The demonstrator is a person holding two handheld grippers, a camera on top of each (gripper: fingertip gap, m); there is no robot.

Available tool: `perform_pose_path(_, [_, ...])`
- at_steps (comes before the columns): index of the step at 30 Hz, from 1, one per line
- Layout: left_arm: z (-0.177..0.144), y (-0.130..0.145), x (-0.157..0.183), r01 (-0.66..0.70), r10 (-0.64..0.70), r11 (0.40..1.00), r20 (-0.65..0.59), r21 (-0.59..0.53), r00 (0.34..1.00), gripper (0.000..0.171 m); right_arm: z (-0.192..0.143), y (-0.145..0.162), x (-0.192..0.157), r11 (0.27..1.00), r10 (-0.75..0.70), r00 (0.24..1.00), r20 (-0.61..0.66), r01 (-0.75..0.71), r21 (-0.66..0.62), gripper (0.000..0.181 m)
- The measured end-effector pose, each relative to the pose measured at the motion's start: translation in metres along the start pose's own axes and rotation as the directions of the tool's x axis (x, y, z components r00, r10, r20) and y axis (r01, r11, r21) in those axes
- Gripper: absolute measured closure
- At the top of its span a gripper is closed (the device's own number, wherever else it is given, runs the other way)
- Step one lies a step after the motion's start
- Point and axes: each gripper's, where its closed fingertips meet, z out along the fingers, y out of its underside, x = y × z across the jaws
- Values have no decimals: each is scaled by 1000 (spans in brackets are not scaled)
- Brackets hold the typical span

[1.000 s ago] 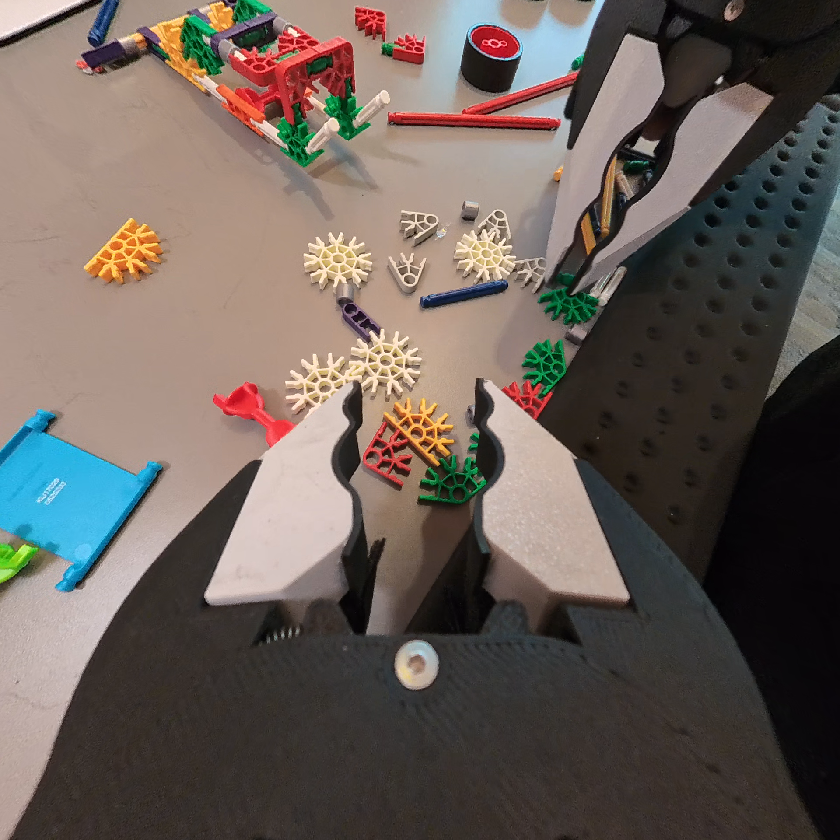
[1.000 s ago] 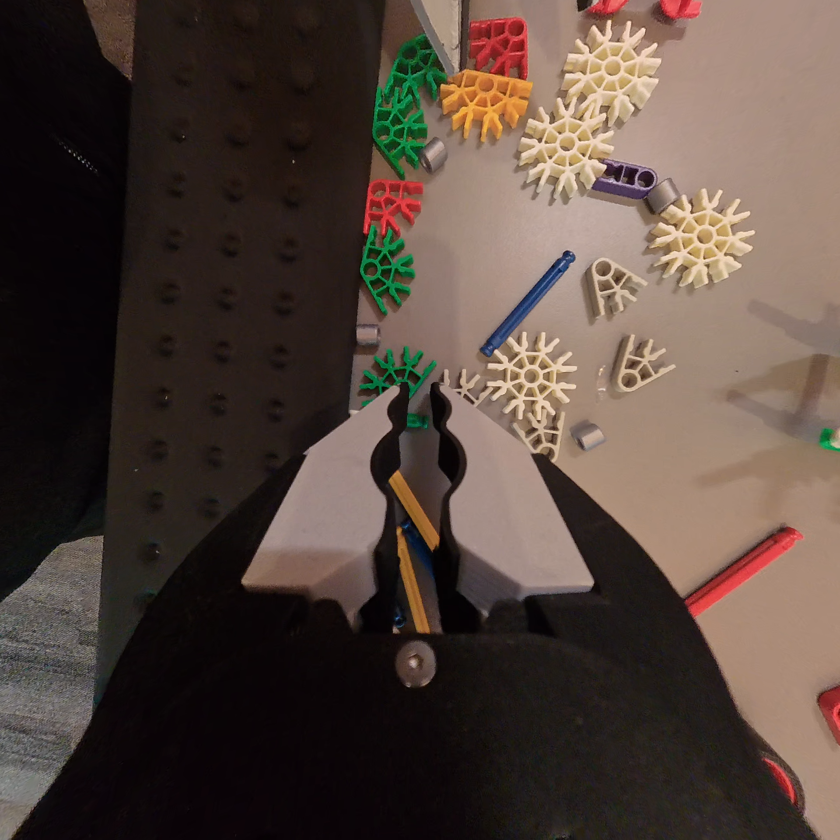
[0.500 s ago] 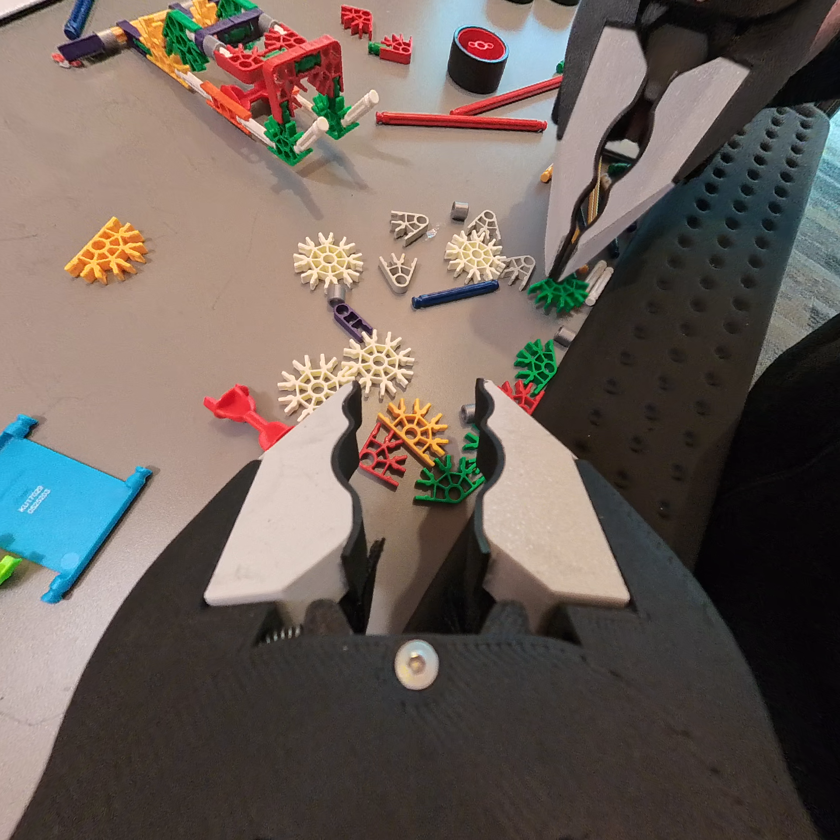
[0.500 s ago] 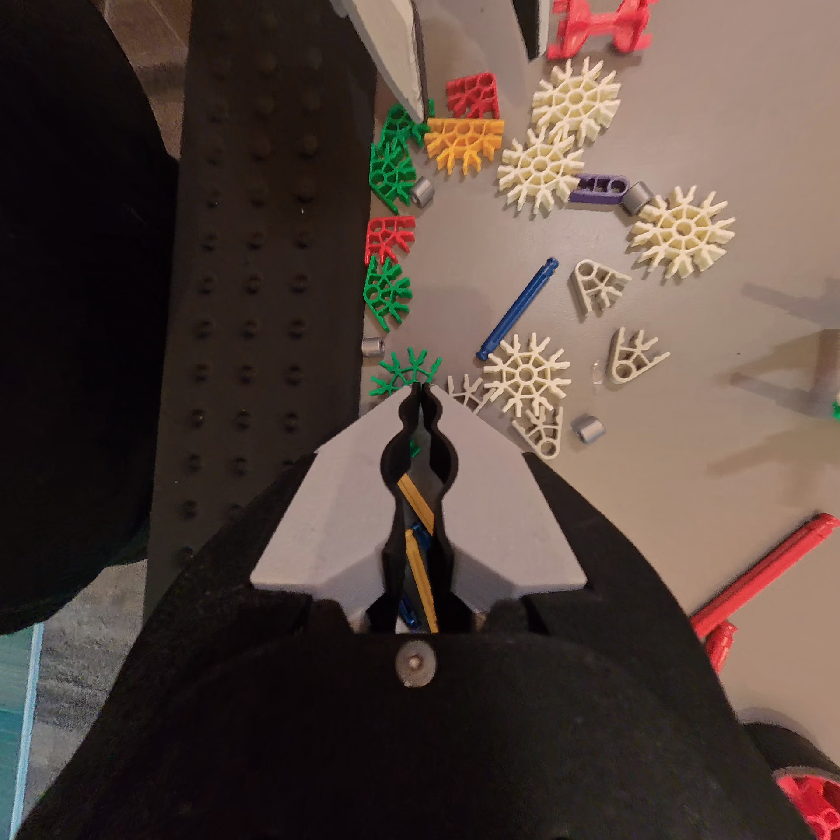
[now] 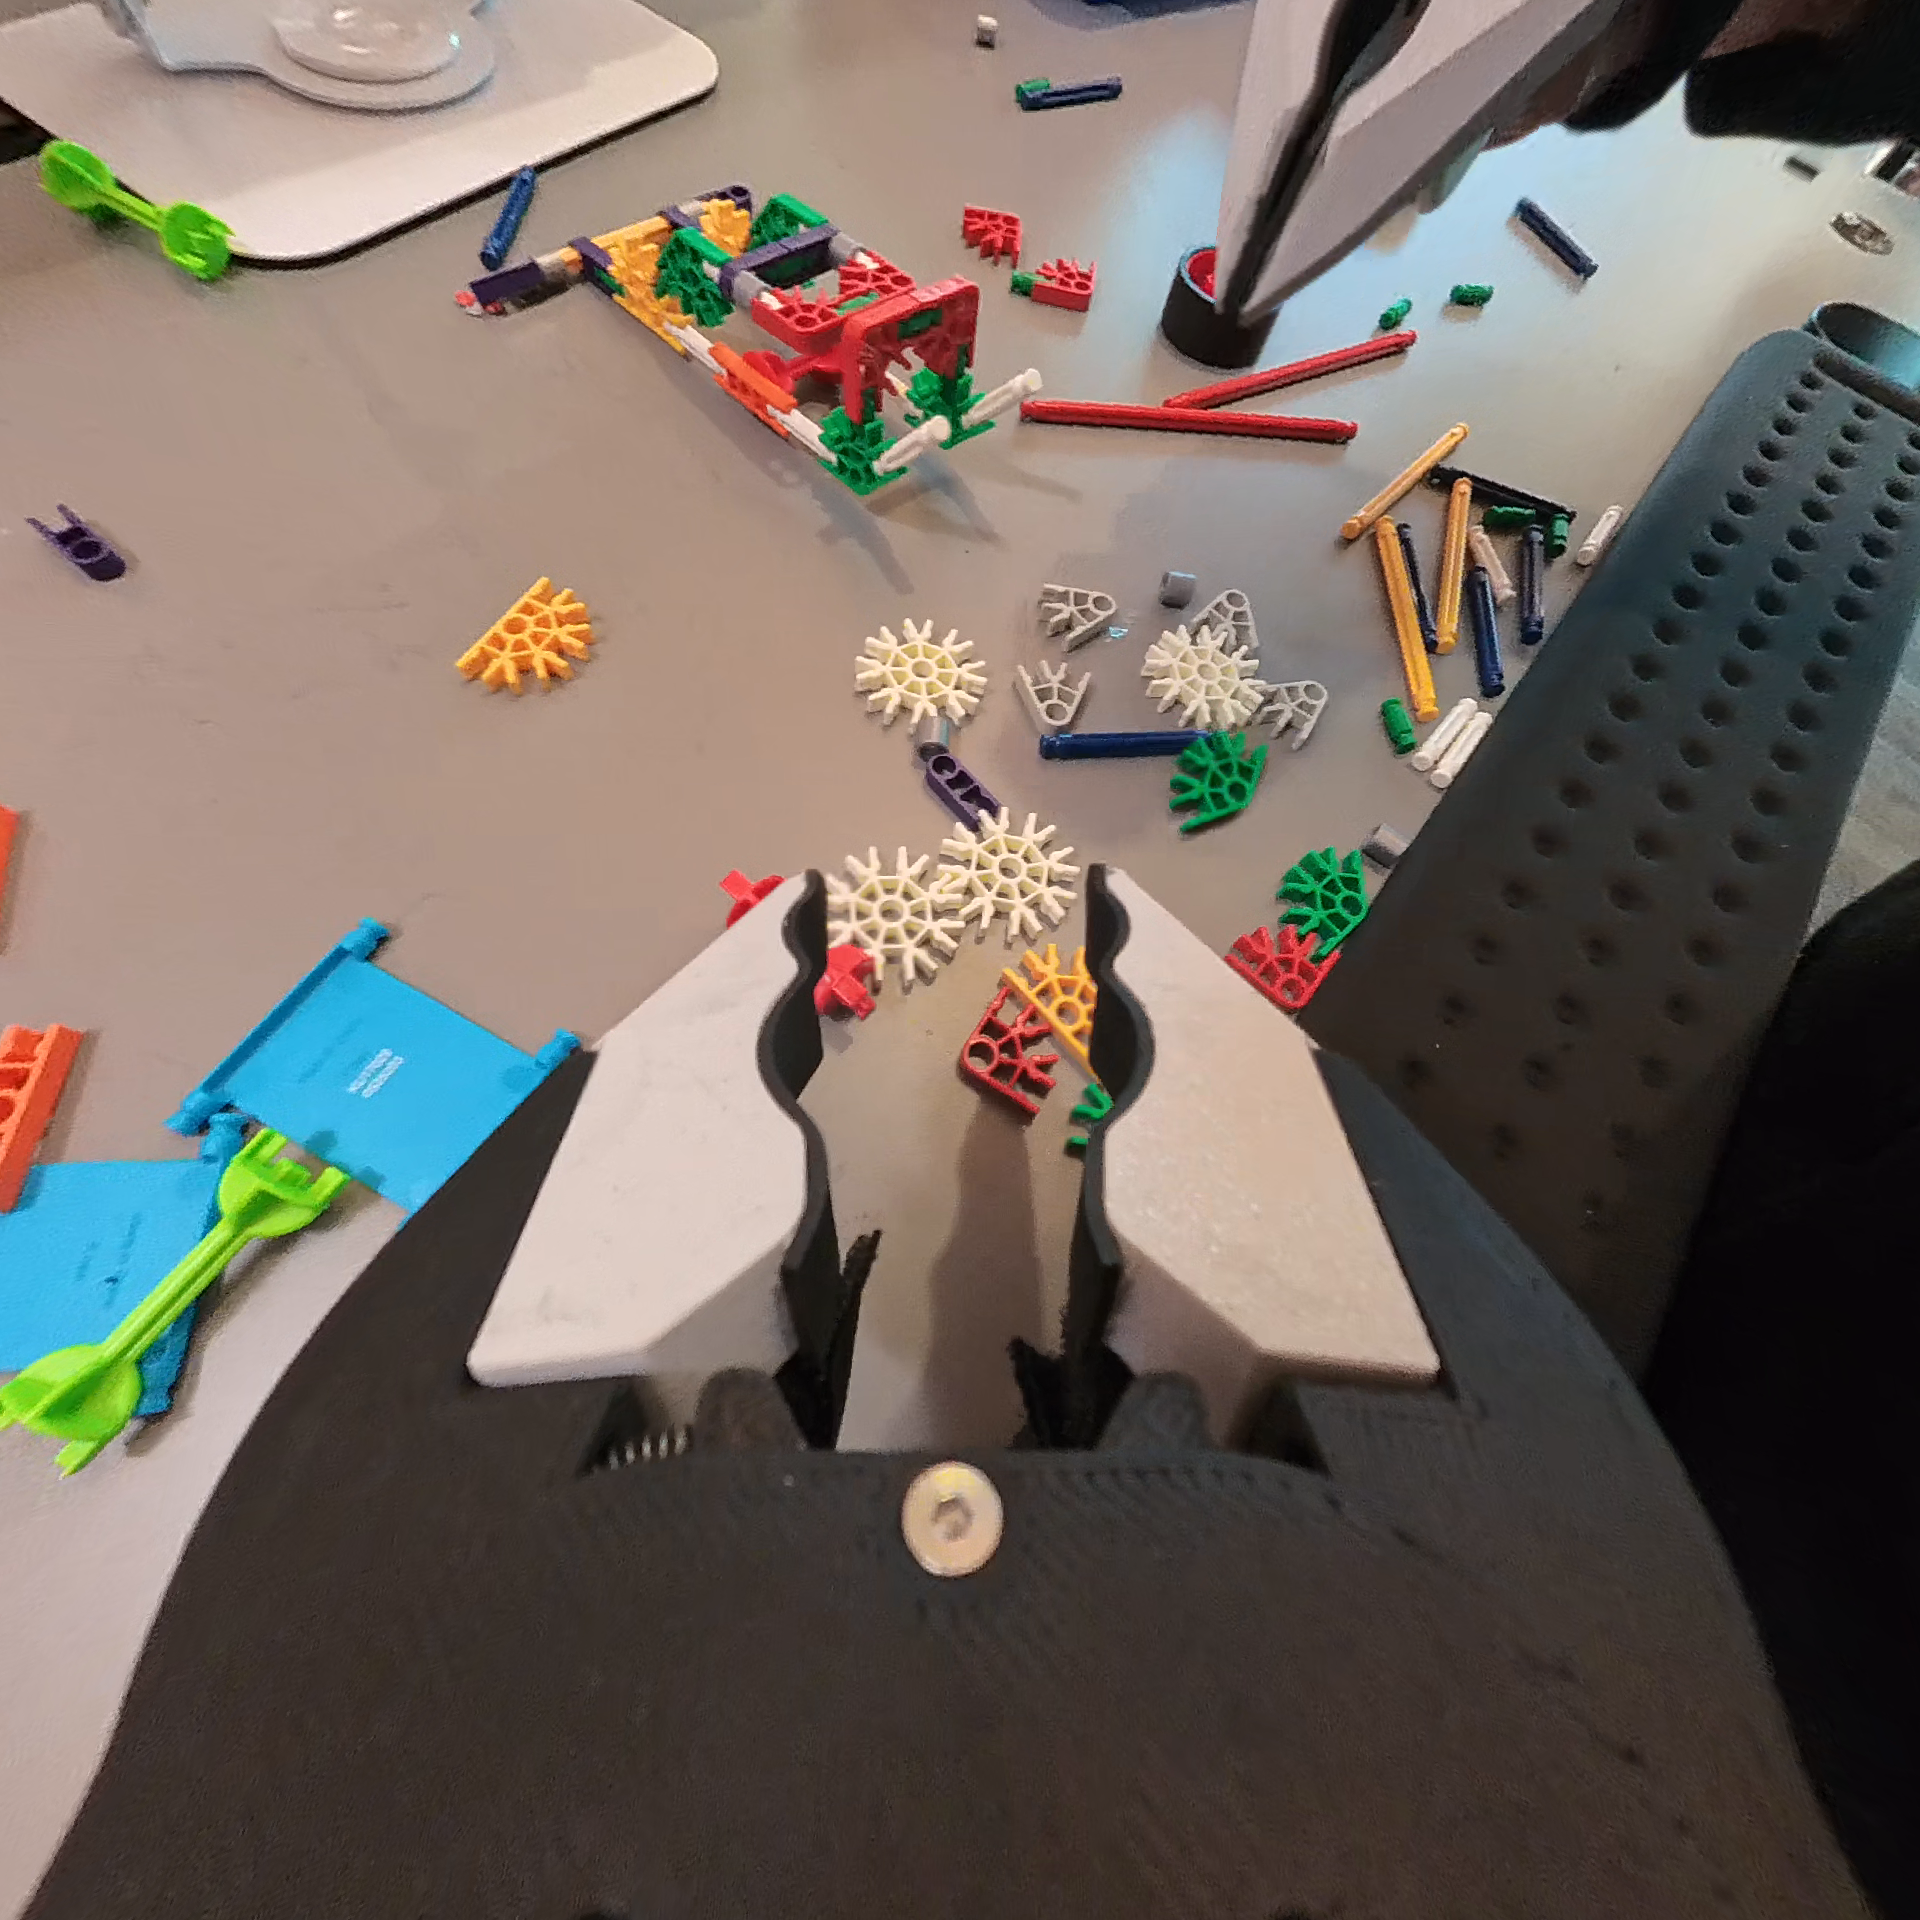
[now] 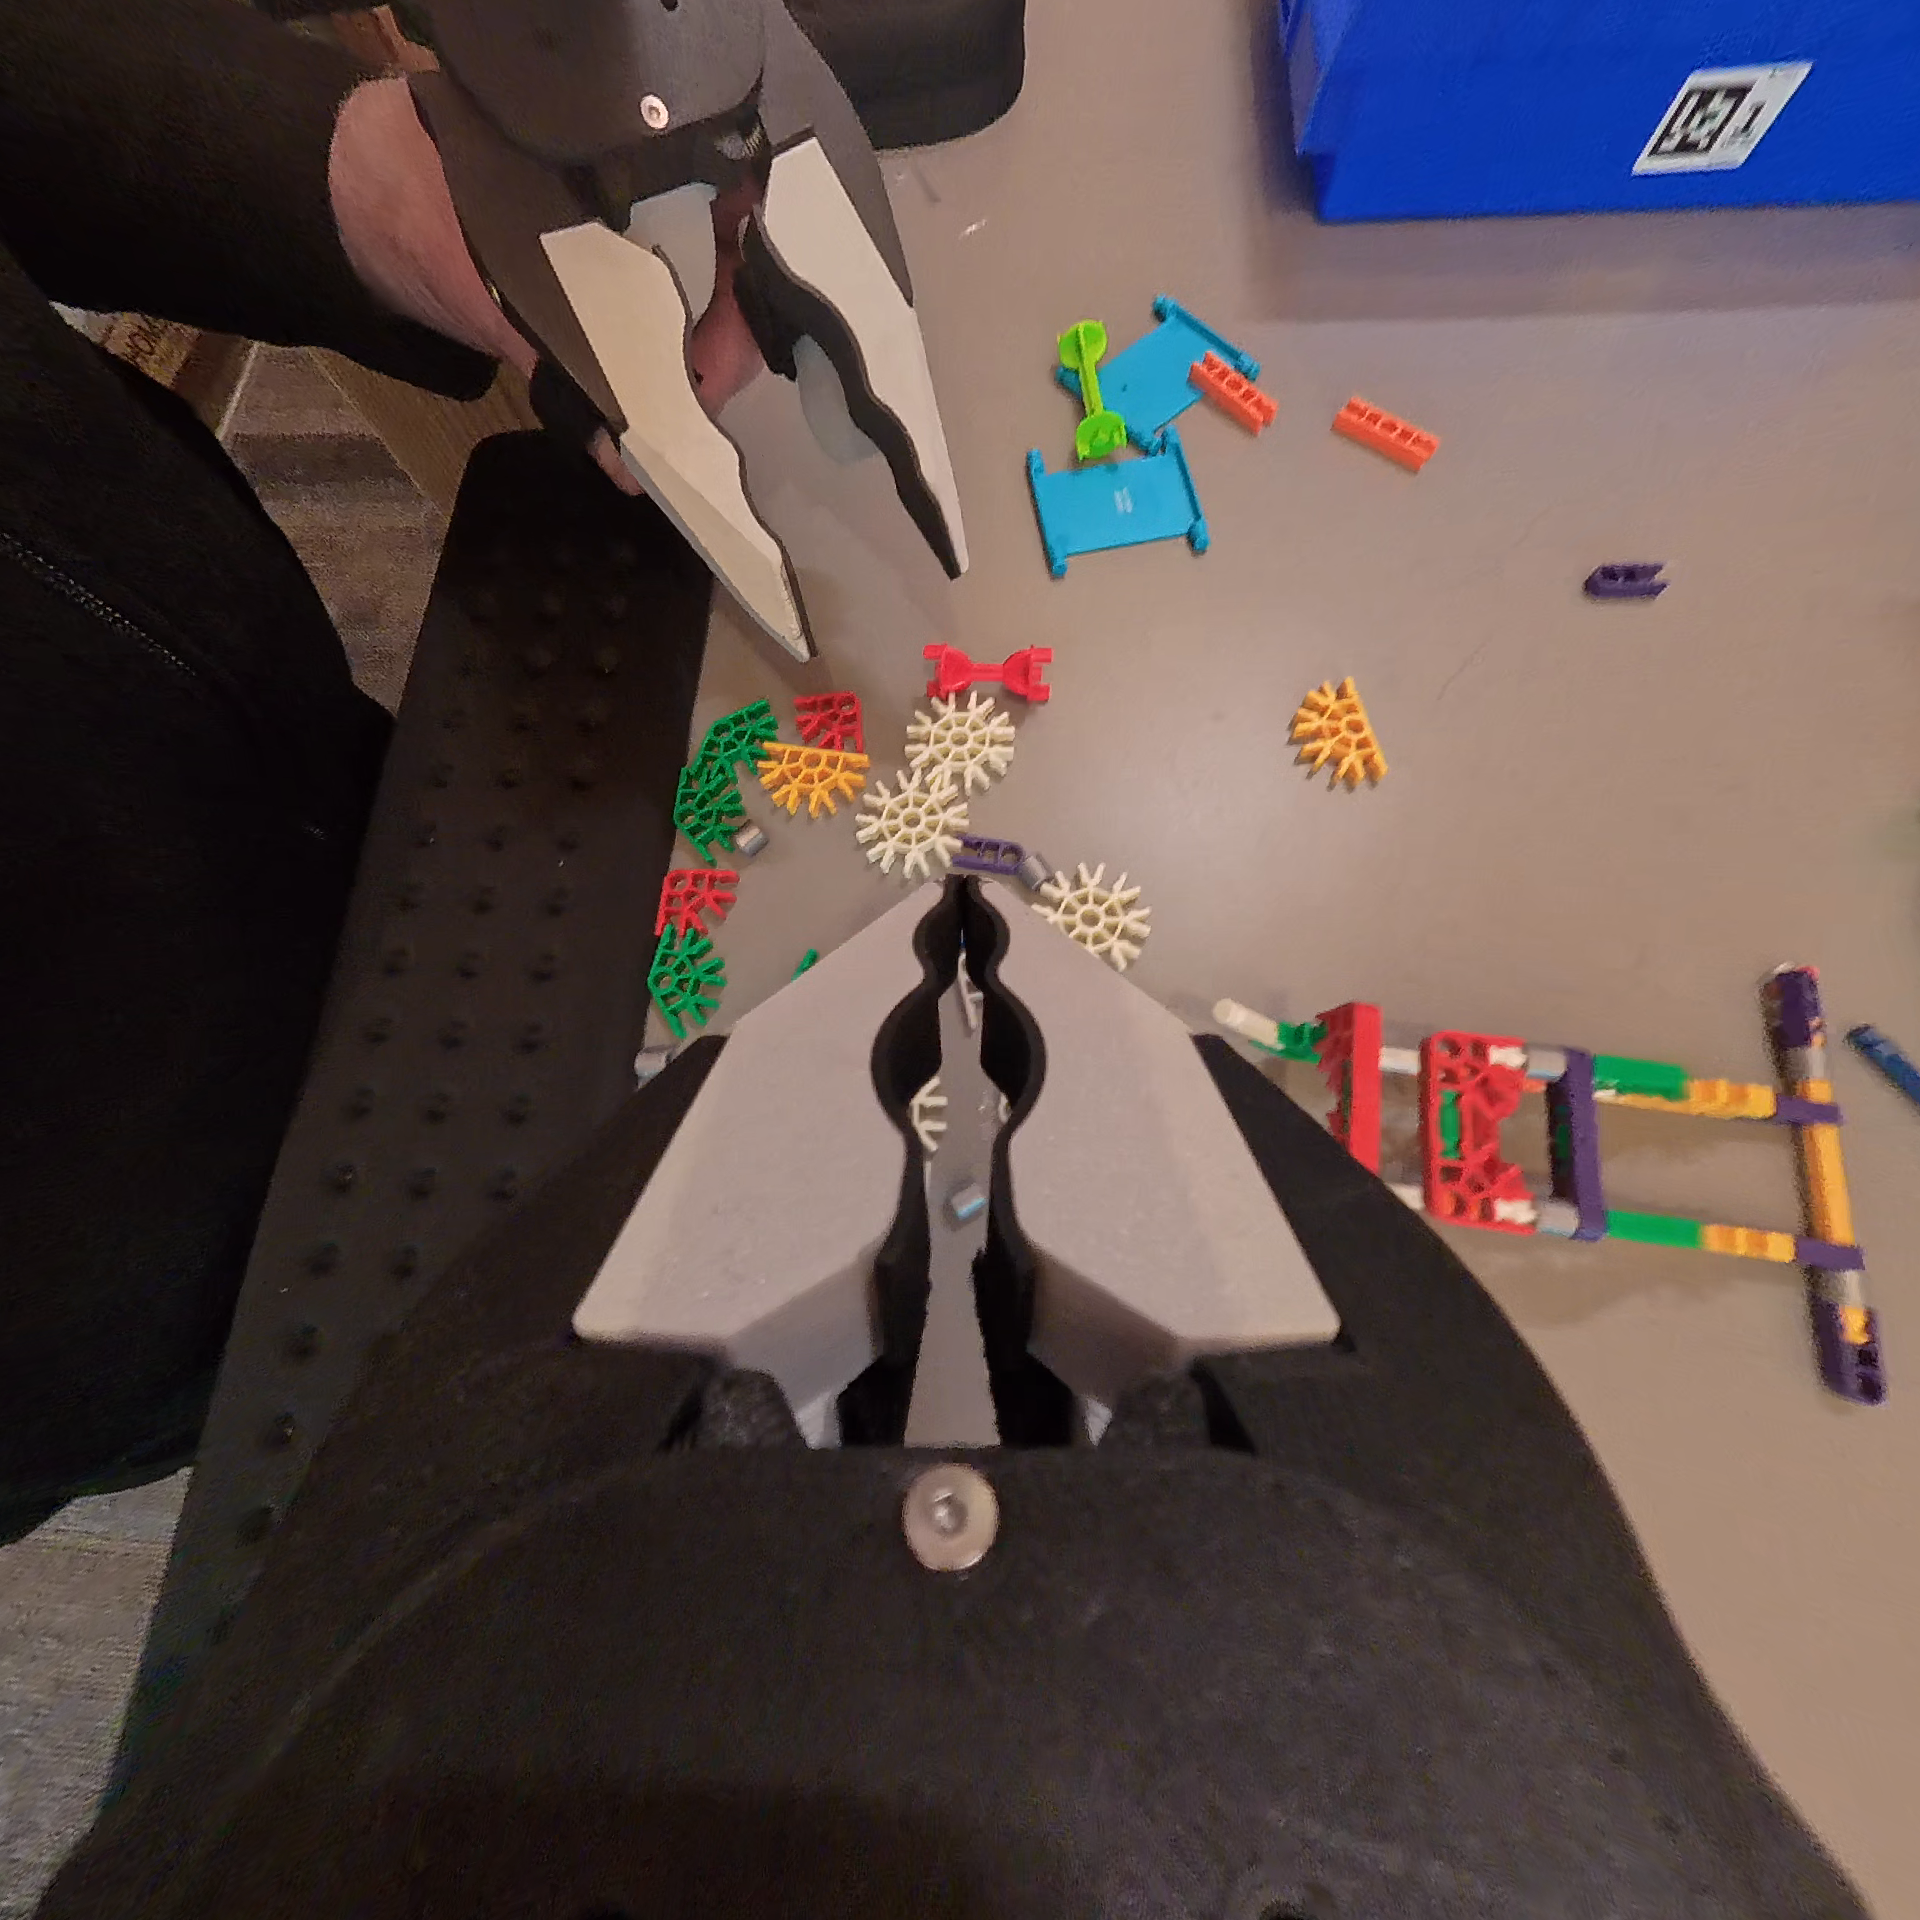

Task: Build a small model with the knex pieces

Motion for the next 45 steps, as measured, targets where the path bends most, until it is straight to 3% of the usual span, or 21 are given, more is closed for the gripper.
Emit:
perform_pose_path(4, [-3,-1,-6,-3,3,1000,21,3,1000,125,1,-9,10,1000,-30,1000,1,30,-6,181])
perform_pose_path(7, [-4,2,-10,-17,18,1000,35,-14,999,125,-6,1,-1,999,9,999,49,-7,-42,181])
perform_pose_path(13, [0,14,-4,15,-15,1000,1,-20,1000,125,-5,73,-41,968,115,993,20,-108,-226,174])
perform_pose_path(17, [5,19,3,-6,5,999,-19,-43,1000,125,4,109,-68,949,97,995,3,-92,-301,171])
perform_pose_path(28, [8,20,8,-25,21,998,-56,-61,998,125,26,124,-81,922,-28,996,86,59,-384,178])
perform_pose_path(32, [6,19,6,-22,19,998,-49,-54,999,125,28,120,-79,924,-16,996,90,49,-378,179])
perform_pose_path(35, [4,12,-4,-34,33,999,-14,-42,999,125,23,88,-63,956,3,999,54,13,-293,179])
perform_pose_path(40, [13,-19,-38,-62,63,998,51,-19,997,125,25,9,12,978,-74,996,-42,64,-200,179])
perform_pose_path(42, [24,-31,-56,-89,91,995,82,-33,992,129,37,-5,46,964,-134,990,-40,121,-235,180])
perform_pose_path(45, [47,-39,-76,-132,139,988,87,-83,986,133,66,-3,90,951,-109,994,19,109,-290,179])
